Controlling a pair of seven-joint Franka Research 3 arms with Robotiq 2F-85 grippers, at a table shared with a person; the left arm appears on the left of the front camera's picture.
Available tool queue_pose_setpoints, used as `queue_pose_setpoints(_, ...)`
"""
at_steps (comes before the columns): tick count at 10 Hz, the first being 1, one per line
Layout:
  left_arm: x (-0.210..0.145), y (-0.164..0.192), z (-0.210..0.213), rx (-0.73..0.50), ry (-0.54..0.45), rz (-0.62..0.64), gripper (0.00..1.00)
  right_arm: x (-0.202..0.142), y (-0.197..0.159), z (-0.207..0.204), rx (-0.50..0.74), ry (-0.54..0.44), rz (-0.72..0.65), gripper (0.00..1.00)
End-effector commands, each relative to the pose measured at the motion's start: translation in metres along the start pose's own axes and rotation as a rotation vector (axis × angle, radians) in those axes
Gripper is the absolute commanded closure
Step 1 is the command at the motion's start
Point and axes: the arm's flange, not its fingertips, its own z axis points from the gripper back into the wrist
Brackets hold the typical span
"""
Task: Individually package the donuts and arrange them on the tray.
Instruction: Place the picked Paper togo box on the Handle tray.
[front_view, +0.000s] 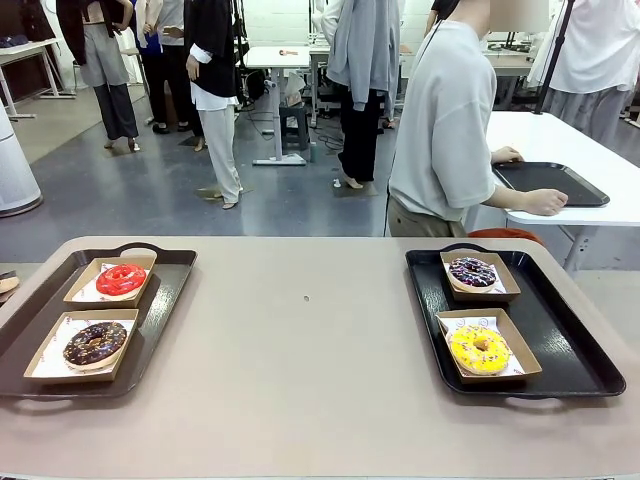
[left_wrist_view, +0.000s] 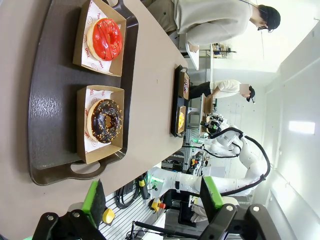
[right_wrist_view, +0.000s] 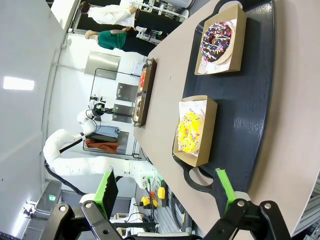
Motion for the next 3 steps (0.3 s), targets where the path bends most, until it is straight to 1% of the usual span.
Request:
queue_pose_setpoints(1,-0.0002,-0.0019,0.0016,-0.002,-0.012,0.001,0.00,-0.0004,0.0002,0.0029,-0.006,0.014,-0.001,0.00)
queue_pose_setpoints(3,-0.0002,-0.0019,0.0016,-0.002,-0.012,0.001,0.00,-0.0004,0.0002,0.0029,-0.006,0.014,-0.001,0.00)
